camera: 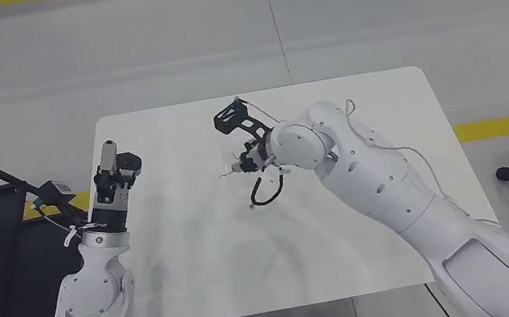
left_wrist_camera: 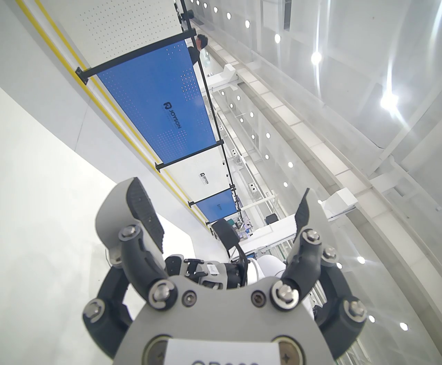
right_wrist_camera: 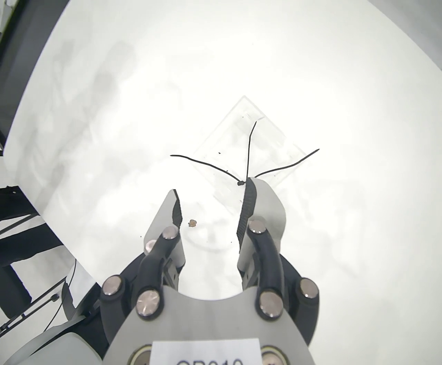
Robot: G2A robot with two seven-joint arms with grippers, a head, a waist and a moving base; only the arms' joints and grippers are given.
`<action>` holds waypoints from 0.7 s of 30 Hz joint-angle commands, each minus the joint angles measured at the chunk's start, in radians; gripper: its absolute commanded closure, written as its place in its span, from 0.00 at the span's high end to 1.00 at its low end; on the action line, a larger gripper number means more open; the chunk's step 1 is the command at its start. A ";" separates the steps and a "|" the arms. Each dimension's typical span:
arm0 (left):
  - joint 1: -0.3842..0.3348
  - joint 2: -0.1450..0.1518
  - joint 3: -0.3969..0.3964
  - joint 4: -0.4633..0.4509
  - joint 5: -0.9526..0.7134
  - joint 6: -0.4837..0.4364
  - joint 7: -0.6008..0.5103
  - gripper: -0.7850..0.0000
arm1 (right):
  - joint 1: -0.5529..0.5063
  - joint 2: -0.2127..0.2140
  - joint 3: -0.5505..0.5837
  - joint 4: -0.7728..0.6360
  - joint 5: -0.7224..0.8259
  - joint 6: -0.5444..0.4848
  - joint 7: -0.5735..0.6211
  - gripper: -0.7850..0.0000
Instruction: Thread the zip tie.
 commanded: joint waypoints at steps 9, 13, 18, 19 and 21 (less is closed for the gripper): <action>0.000 0.000 0.000 0.000 0.000 0.000 0.000 1.00 | -0.148 0.072 0.249 -0.233 0.090 -0.088 -0.070 1.00; 0.000 0.000 0.000 0.000 0.000 0.000 0.000 1.00 | -0.265 0.102 0.363 -0.374 0.067 -0.123 -0.181 1.00; 0.000 0.000 0.000 0.000 0.000 0.000 0.000 1.00 | -0.387 0.125 0.473 -0.485 0.074 -0.167 -0.309 1.00; 0.000 0.000 0.000 0.000 0.000 0.000 0.000 1.00 | -0.402 0.129 0.493 -0.492 0.081 -0.173 -0.326 1.00; 0.000 0.000 0.000 0.000 0.000 0.000 0.000 1.00 | -0.431 0.135 0.526 -0.508 0.086 -0.188 -0.356 1.00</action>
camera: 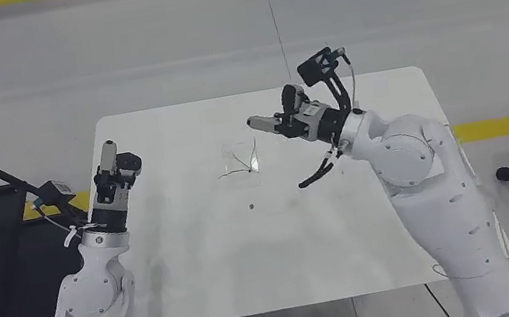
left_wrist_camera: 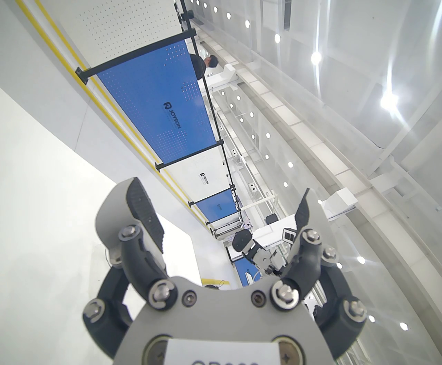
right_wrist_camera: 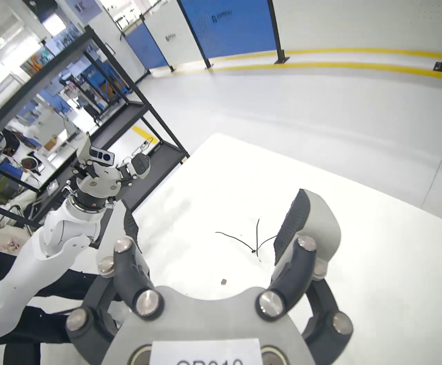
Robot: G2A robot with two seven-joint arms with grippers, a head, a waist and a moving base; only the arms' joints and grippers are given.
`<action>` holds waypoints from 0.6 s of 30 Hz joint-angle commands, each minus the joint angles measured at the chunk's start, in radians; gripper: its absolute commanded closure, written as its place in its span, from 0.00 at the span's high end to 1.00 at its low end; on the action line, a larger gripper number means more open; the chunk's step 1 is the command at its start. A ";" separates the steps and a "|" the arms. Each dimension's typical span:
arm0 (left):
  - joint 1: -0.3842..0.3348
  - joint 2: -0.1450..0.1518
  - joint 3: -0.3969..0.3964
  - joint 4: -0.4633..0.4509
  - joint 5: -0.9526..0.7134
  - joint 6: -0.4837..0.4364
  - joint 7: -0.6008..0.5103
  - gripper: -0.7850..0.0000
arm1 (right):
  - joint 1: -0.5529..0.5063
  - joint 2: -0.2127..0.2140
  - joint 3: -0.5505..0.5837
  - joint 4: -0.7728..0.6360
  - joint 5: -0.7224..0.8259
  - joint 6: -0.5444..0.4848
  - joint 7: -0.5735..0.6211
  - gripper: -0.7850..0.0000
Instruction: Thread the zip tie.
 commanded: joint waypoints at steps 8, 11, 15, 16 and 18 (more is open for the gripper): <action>0.000 0.000 0.000 0.000 0.000 0.000 0.000 1.00 | -0.090 0.021 0.123 -0.008 0.094 -0.057 -0.070 1.00; 0.000 0.000 0.000 0.000 0.000 0.000 0.000 1.00 | -0.092 0.023 0.128 -0.007 0.099 -0.061 -0.070 1.00; 0.000 0.000 0.000 0.000 0.000 0.000 0.000 1.00 | -0.092 0.023 0.129 -0.007 0.100 -0.061 -0.070 1.00; 0.000 0.000 0.000 0.000 0.000 0.000 0.000 1.00 | -0.092 0.023 0.129 -0.007 0.100 -0.061 -0.070 1.00; 0.000 0.000 0.000 0.000 0.000 0.000 0.000 1.00 | -0.092 0.023 0.129 -0.007 0.100 -0.061 -0.070 1.00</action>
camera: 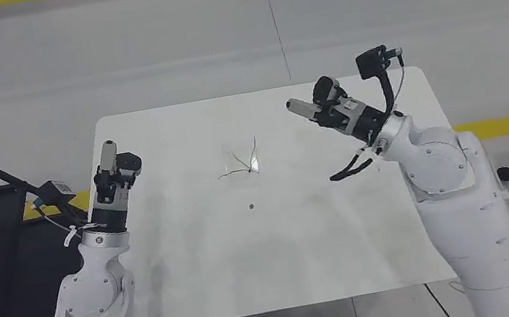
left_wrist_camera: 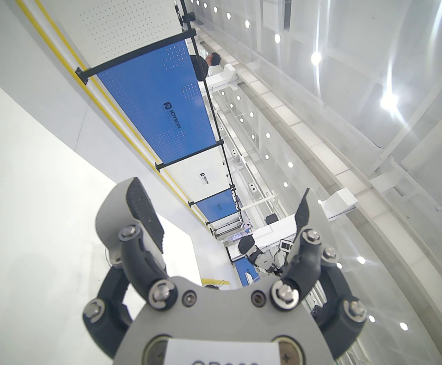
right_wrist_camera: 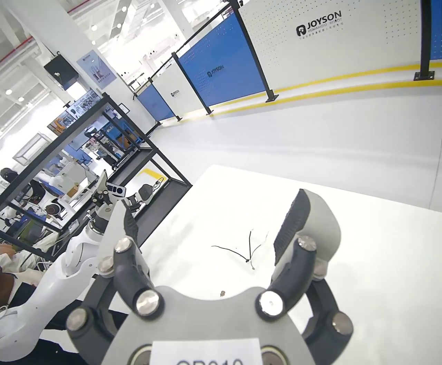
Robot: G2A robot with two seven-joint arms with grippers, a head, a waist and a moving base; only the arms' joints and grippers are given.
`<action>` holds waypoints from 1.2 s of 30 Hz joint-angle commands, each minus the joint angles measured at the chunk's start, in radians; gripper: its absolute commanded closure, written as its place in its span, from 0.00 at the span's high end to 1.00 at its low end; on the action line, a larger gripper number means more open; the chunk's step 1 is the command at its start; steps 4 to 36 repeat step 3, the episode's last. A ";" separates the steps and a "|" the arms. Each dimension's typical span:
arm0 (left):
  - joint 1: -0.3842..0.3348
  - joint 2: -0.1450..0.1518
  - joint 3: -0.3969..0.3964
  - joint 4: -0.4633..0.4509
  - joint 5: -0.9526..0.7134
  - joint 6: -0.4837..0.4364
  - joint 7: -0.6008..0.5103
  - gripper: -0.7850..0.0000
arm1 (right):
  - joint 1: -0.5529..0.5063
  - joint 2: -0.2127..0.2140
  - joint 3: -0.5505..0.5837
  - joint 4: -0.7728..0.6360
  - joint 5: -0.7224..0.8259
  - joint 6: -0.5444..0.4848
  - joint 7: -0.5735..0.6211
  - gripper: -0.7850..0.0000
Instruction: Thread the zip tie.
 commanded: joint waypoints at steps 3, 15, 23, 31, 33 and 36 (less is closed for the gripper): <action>0.000 0.000 0.000 0.000 0.000 0.000 0.000 1.00 | 0.000 0.000 0.000 0.000 0.000 0.000 0.000 1.00; 0.000 0.000 0.000 0.000 0.000 0.000 0.000 1.00 | 0.000 0.000 0.000 0.000 0.000 0.000 0.000 1.00; 0.000 0.000 0.000 0.000 0.000 0.000 0.000 1.00 | 0.000 0.000 0.000 0.000 0.000 0.000 0.000 1.00; 0.000 0.000 0.000 0.000 0.000 0.000 0.000 1.00 | 0.000 0.000 0.000 0.000 0.000 0.000 0.000 1.00; 0.000 0.000 0.000 0.000 0.000 0.000 0.000 1.00 | 0.000 0.000 0.000 0.000 0.000 0.000 0.000 1.00; 0.000 0.000 0.000 0.000 0.000 0.000 0.000 1.00 | 0.000 0.000 0.000 0.000 0.000 0.000 0.000 1.00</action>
